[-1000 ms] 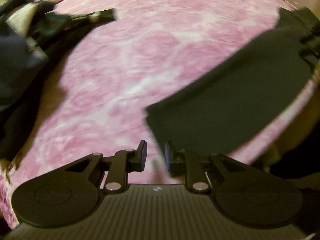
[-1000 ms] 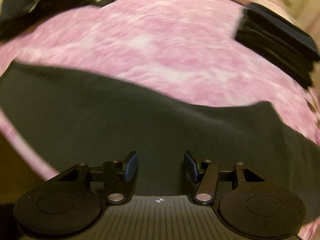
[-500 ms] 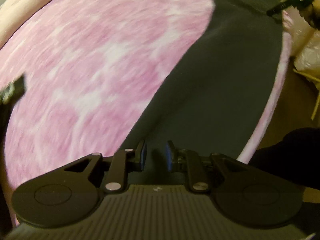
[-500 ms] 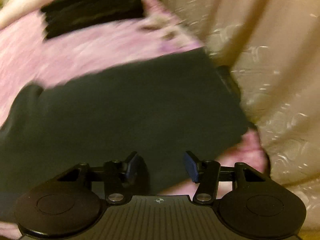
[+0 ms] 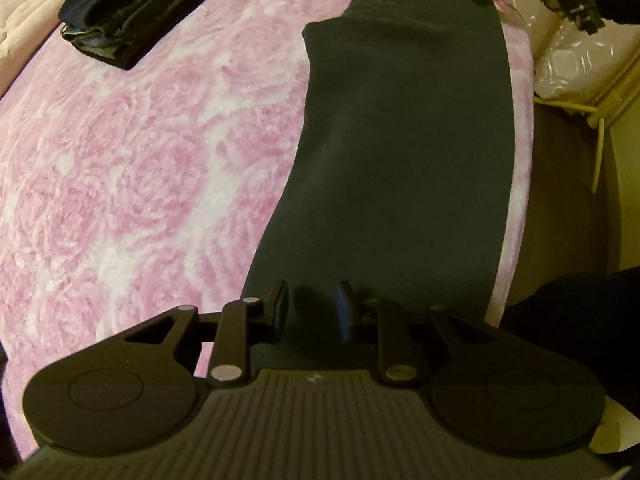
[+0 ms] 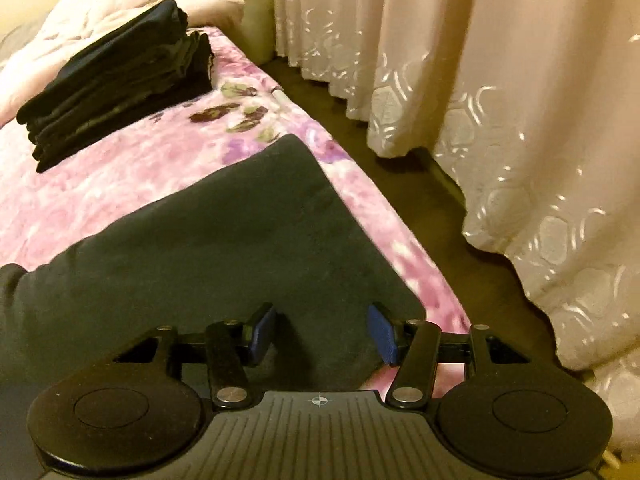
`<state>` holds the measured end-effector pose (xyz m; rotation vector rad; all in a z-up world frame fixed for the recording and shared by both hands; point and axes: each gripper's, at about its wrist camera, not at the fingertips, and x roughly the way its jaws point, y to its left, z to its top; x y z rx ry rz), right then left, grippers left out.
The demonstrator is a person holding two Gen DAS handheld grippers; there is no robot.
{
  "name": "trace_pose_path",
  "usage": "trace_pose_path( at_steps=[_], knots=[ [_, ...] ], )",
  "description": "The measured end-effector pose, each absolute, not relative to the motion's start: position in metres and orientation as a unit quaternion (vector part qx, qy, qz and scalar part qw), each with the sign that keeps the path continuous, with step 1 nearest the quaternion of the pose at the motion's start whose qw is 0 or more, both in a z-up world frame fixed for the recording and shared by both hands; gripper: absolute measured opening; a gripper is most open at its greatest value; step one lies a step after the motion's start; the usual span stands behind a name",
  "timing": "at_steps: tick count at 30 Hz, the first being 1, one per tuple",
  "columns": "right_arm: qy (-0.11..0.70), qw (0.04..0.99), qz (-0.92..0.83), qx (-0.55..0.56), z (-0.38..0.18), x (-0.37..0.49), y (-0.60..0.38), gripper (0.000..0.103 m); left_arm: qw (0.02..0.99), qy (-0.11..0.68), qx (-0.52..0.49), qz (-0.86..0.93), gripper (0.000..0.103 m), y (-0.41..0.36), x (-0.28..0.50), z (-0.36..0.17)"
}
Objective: Fold clothes
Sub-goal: 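Move both tools over the leg end of the folded grey trousers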
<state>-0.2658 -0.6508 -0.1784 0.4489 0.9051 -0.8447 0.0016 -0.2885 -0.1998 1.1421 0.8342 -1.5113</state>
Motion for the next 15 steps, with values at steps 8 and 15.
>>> trace_pose_path(
  at_steps=[8,15],
  knots=[
    [0.419,0.816,-0.332,0.221,-0.157,-0.226,-0.487,0.057,0.536,0.347,0.492,-0.592,0.028,-0.214,0.041,-0.189],
    [0.434,0.879,-0.173,0.091,-0.152,-0.143,-0.226,0.069,0.541,0.337,0.496,-0.59,0.028,-0.079,0.116,-0.202]
  ],
)
